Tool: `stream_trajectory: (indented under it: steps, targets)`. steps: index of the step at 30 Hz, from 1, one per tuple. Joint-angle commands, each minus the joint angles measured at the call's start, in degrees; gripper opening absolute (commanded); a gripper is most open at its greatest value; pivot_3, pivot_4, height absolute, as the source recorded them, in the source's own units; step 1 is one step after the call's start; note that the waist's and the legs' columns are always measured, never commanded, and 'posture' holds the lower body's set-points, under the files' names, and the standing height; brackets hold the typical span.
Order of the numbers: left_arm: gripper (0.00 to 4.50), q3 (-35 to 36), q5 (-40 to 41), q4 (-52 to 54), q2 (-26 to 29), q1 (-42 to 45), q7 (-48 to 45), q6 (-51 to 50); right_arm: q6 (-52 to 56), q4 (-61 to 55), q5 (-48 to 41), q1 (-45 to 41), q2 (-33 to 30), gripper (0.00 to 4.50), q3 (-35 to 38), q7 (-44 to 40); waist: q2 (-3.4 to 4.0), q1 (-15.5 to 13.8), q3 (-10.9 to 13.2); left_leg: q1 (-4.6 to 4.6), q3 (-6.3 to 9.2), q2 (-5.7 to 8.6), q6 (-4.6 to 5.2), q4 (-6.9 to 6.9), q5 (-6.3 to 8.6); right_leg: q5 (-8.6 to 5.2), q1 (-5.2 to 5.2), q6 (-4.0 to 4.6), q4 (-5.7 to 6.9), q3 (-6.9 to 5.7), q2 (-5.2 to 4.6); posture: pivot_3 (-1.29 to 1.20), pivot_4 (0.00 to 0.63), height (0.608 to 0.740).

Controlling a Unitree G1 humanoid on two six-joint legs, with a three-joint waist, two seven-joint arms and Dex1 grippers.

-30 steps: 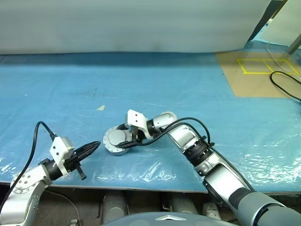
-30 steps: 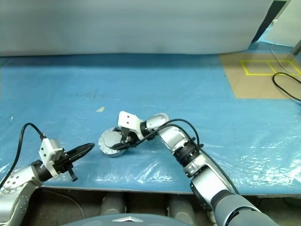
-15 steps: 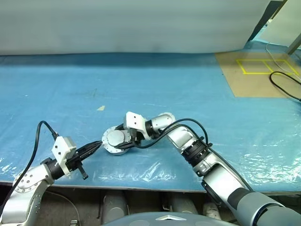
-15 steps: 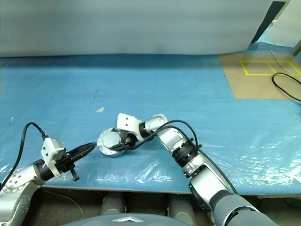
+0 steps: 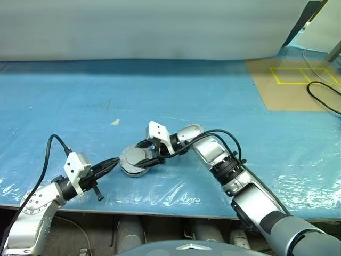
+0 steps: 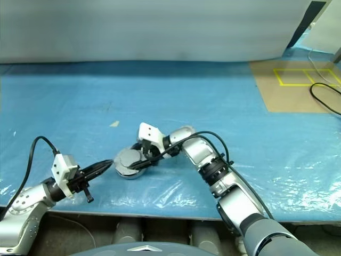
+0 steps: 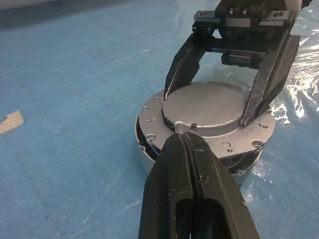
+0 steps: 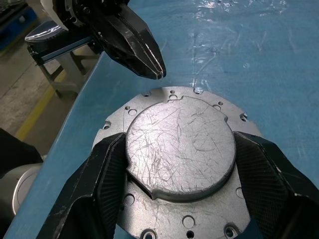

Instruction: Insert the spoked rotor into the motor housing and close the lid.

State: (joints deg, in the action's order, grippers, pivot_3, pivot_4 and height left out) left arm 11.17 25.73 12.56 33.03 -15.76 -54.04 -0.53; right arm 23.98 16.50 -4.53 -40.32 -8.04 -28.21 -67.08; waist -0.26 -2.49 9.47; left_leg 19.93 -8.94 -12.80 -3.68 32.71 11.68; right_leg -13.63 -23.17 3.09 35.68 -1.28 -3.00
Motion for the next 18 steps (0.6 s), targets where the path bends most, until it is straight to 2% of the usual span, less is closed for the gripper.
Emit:
stream_trajectory:
  steps: [1,8,18]
  targets:
    - [0.00,0.2,0.1,0.7,0.0,0.3,-0.1,0.6,-0.7,-0.6,0.8,0.7,-0.1,2.96,-1.0,0.9,0.00,0.0,0.0,0.00,0.00,-0.01,-0.01,0.00,-0.01,0.00,0.00,0.00,0.00,0.00,0.00,0.00,0.150,0.740]
    - [0.00,0.8,0.6,0.5,-0.1,0.1,-0.1,0.7,-3.7,2.2,3.0,1.5,0.2,2.96,-1.6,3.6,0.00,0.1,0.0,-0.05,0.00,0.00,-0.01,0.00,-0.01,0.00,0.01,0.00,0.03,0.00,0.00,0.00,0.150,0.740]
    - [0.00,4.0,2.5,1.0,1.2,-4.2,-2.9,2.3,-6.2,3.3,4.2,1.4,-0.5,2.96,-3.0,3.1,-0.01,0.2,0.0,-0.14,0.00,-0.01,0.03,-0.01,0.02,0.00,0.06,0.00,0.05,0.04,0.01,0.00,0.150,0.740]
